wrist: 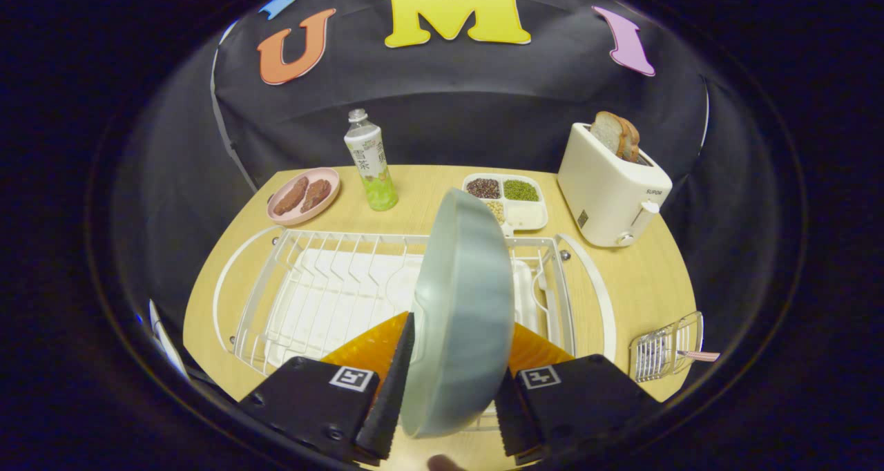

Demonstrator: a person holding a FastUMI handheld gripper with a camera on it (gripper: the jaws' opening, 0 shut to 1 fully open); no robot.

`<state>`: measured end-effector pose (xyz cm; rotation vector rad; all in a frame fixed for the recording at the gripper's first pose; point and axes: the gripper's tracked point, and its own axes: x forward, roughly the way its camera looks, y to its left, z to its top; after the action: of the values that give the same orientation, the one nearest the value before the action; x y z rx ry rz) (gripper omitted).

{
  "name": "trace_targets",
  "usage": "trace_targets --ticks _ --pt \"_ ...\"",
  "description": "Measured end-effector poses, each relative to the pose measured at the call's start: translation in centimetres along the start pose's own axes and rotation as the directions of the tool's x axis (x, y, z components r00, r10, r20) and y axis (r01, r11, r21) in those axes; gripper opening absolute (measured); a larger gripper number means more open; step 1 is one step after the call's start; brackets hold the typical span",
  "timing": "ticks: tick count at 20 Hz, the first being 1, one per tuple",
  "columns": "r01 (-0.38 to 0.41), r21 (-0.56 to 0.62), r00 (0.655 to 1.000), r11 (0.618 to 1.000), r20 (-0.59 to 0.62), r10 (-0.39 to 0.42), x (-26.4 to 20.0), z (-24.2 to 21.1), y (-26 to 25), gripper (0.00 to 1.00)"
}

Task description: Take the plate from the dish rack, then take the spoon from the basket and place it into the plate.

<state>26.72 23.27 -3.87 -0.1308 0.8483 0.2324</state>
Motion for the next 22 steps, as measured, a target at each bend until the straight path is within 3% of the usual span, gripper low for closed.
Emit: trace_targets --ticks 2,6,11,15,22 --pt "0.051 0.003 0.999 0.999 -0.005 -0.051 0.1 0.0 -0.2 0.5" --pt "0.14 0.089 0.99 0.986 -0.022 -0.138 -0.5 0.0 -0.5 0.42" --pt "0.251 0.096 0.968 0.963 -0.019 -0.25 -1.6 1.1 -1.2 0.35" --pt "0.334 0.055 0.939 0.941 0.067 -0.337 -3.7 2.9 -1.6 0.35" --pt "0.198 0.097 0.967 0.975 0.144 -0.211 -10.4 0.6 -0.1 0.35"
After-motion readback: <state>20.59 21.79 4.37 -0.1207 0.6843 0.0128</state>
